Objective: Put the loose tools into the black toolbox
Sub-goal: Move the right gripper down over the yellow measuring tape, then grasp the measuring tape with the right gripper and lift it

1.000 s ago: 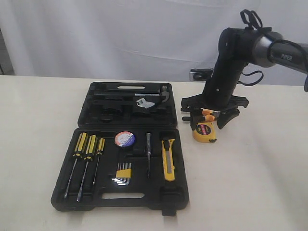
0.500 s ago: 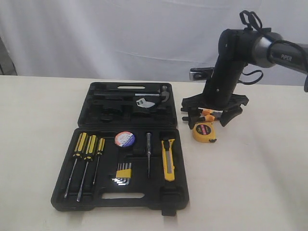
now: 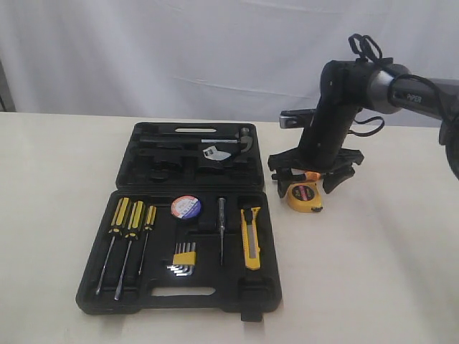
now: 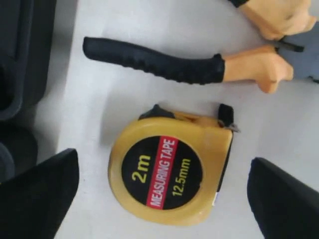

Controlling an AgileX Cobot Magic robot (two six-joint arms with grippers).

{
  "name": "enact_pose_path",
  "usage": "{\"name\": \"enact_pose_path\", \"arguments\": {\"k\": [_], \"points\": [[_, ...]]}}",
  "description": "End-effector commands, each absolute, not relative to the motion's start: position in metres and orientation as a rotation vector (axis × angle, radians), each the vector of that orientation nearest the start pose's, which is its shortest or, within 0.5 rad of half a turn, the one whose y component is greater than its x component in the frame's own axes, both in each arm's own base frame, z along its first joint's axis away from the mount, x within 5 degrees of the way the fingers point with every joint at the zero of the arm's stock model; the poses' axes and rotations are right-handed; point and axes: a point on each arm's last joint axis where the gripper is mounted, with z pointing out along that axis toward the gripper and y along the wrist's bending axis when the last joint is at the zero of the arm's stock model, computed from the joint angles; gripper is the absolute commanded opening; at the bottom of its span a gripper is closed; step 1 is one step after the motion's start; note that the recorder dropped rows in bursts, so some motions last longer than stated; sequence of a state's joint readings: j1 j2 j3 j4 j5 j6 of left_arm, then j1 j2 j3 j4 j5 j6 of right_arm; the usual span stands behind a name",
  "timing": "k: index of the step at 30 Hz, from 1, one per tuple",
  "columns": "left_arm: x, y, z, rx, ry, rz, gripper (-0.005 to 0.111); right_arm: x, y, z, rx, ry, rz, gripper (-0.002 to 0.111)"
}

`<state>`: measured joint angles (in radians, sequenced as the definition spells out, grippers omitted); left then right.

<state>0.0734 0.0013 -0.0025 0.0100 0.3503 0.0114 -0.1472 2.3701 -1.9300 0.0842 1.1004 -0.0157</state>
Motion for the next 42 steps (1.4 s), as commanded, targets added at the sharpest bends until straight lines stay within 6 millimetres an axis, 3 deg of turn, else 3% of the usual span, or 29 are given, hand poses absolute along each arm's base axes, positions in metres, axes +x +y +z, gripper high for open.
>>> {"name": "enact_pose_path", "arguments": {"k": [1,13,26,29,34,37,42], "points": [[0.053,0.004,0.182,-0.056,1.825,0.053,0.0,0.478,-0.068,0.136,0.264,3.01,0.09,0.086],[0.053,0.004,0.182,-0.056,1.825,0.053,0.0,0.475,-0.068,0.116,0.298,3.077,0.09,0.083],[0.053,0.004,0.182,-0.056,1.825,0.053,0.0,0.475,-0.069,0.117,0.286,3.079,0.067,0.026],[0.053,0.004,0.182,-0.056,1.825,0.053,0.0,0.476,-0.066,0.131,0.271,3.051,0.064,0.025],[0.053,0.004,0.182,-0.056,1.825,0.053,0.0,0.474,-0.061,0.174,0.246,2.958,0.055,0.025],[0.053,0.004,0.182,-0.056,1.825,0.053,0.0,0.471,-0.053,0.202,0.28,2.897,0.093,0.025],[0.053,0.004,0.182,-0.056,1.825,0.053,0.0,0.474,-0.029,0.227,0.31,2.856,0.123,0.025]]}}
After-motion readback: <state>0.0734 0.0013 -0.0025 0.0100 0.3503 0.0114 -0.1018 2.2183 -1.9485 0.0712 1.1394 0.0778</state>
